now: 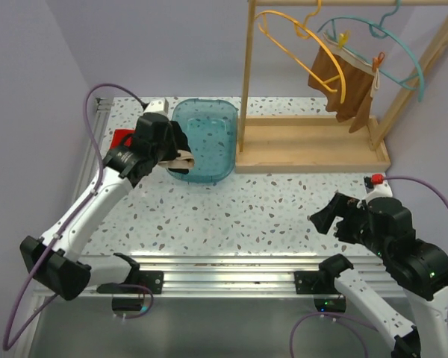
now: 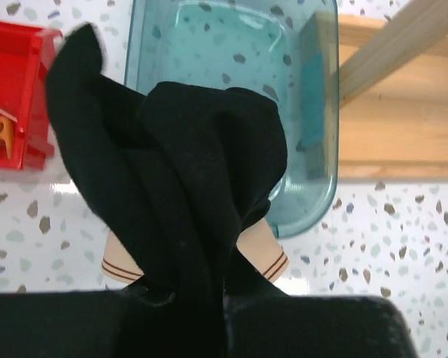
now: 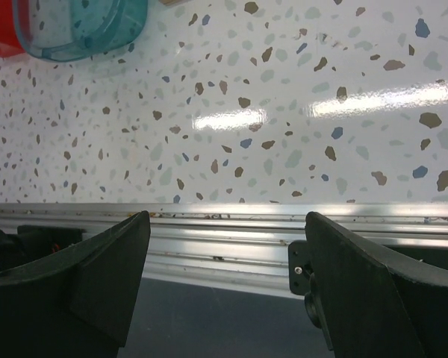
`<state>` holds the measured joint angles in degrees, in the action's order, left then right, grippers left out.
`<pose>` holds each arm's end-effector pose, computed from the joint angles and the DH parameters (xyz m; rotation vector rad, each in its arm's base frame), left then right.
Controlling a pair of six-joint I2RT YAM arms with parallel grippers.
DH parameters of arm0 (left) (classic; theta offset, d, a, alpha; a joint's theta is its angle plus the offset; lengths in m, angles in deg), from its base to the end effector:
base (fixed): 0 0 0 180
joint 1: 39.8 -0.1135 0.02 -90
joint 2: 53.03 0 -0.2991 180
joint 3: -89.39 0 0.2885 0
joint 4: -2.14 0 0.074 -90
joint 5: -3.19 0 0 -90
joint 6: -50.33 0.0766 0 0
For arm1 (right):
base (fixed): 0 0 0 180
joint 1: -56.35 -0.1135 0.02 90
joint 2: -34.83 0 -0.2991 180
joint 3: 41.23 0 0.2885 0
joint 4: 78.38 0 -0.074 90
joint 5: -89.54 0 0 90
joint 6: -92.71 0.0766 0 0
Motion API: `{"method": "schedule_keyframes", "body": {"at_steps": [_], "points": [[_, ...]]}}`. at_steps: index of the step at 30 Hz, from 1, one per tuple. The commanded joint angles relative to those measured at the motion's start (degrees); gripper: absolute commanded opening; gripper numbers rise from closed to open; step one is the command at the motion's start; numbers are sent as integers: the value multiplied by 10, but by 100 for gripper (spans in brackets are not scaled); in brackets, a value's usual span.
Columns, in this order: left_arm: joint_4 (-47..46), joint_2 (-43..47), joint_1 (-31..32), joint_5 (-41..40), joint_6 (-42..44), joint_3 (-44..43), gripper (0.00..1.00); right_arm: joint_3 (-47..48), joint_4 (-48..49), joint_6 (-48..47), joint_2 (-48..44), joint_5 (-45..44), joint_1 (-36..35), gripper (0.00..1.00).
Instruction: Remove the underwear clipped to the hanger
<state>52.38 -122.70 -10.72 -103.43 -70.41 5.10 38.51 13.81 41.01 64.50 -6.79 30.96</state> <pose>0.2860 -0.1340 0.3809 -0.1943 2.1678 -0.2812 0.0615 0.0198 0.3909 0.3161 2.2468 0.4805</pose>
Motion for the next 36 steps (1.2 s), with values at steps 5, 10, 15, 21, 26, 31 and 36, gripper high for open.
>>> {"method": "schedule_keyframes", "body": {"at_steps": [5,10,15,21,26,31,36], "points": [[-141,-145,-64,61,90,-151,0,-11,46,-27,21,14,2,88],[-111,-313,-74,112,108,-312,19,-12,44,-27,22,3,2,92],[-112,-344,-75,139,85,-316,75,13,36,-23,24,-46,2,98],[-86,-315,-75,106,75,-298,100,47,22,-12,35,-81,2,98],[-127,-188,-74,152,40,-214,100,69,25,-5,39,-170,1,98],[-170,-52,-72,248,7,-86,100,122,84,-45,93,-268,1,98],[-160,36,-71,320,-7,19,100,240,105,-89,231,-432,1,99]]}}
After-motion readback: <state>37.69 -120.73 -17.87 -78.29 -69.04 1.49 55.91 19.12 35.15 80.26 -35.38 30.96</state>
